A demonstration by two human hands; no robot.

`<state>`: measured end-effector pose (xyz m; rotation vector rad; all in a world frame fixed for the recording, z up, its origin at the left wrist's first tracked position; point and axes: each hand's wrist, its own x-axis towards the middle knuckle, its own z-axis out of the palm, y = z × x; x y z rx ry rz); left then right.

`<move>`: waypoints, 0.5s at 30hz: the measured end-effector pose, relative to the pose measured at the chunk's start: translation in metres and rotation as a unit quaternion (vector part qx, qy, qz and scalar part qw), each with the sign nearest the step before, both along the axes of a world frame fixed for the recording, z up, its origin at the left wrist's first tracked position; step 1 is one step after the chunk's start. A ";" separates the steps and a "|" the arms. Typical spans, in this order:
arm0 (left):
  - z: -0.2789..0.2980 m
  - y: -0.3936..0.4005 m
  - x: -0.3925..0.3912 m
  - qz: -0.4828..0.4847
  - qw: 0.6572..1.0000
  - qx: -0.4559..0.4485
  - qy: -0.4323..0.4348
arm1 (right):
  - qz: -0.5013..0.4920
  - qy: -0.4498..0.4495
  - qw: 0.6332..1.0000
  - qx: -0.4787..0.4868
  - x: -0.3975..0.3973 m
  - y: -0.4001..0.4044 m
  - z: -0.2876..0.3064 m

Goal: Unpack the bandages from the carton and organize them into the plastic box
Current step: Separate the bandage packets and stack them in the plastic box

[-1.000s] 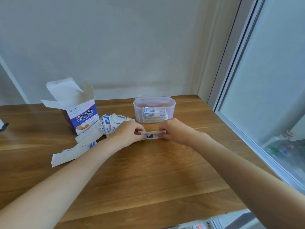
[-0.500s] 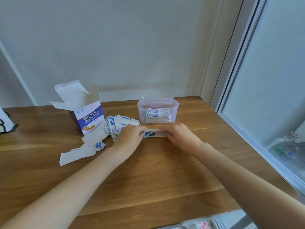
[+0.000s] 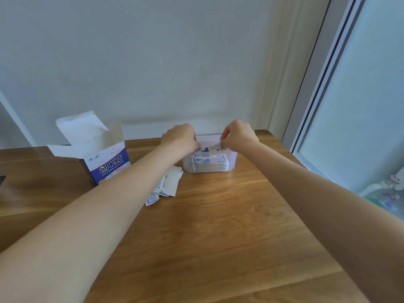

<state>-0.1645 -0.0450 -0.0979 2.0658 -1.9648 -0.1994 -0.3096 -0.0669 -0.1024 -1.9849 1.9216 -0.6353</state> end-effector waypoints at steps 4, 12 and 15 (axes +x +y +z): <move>-0.004 -0.005 -0.004 -0.021 0.991 0.022 -0.132 | -0.009 0.054 0.998 0.035 0.003 -0.003 -0.006; -0.011 -0.004 -0.011 -0.026 0.970 0.010 -0.241 | 0.021 0.108 0.992 0.066 0.005 -0.004 0.001; -0.014 -0.004 -0.011 -0.032 0.969 0.027 -0.244 | 0.032 0.105 0.990 0.085 0.002 -0.003 0.003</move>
